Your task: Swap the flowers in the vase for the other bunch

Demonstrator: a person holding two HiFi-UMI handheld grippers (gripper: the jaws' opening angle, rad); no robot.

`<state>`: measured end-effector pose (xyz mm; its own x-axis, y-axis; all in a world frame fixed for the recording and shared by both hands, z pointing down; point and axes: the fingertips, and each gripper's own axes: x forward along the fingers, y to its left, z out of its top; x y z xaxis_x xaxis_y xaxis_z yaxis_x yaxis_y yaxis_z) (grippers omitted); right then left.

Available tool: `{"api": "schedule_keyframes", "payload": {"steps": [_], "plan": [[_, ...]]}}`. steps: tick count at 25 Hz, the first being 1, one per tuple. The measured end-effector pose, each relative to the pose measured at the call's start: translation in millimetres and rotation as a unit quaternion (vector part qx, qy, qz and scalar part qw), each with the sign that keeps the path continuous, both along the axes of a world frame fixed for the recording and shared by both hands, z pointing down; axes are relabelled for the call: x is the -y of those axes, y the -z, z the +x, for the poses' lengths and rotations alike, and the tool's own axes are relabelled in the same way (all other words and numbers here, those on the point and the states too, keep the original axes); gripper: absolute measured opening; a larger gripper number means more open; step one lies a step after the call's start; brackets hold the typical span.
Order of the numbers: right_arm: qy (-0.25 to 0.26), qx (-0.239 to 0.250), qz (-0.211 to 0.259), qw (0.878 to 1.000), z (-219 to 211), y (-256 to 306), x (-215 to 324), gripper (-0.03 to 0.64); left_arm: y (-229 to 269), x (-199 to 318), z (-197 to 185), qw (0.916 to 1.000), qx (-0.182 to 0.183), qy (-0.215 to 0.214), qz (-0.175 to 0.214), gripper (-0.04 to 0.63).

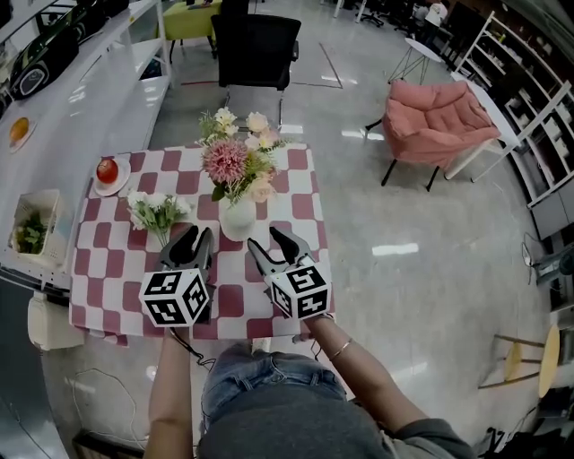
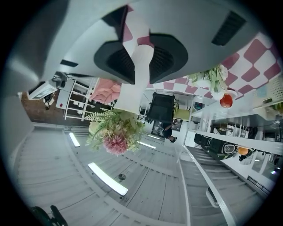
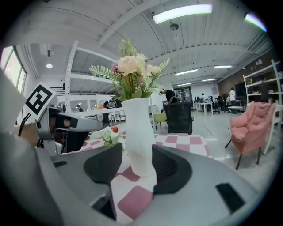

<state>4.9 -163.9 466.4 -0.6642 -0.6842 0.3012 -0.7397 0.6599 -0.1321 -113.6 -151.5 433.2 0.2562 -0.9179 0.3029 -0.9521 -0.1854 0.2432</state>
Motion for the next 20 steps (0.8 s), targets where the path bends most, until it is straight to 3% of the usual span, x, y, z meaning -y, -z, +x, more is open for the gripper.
{"api": "schedule_keyframes", "payload": {"steps": [5,20], "plan": [[-0.011,0.001,0.002,1.0,4,6,-11,0.17,-4,-3,-2,0.9999,0.009,-0.005,-0.005,0.055],[-0.067,-0.005,0.01,0.998,5,25,-63,0.026,-4,-52,-10,0.9985,0.031,-0.046,-0.002,0.032]]}}
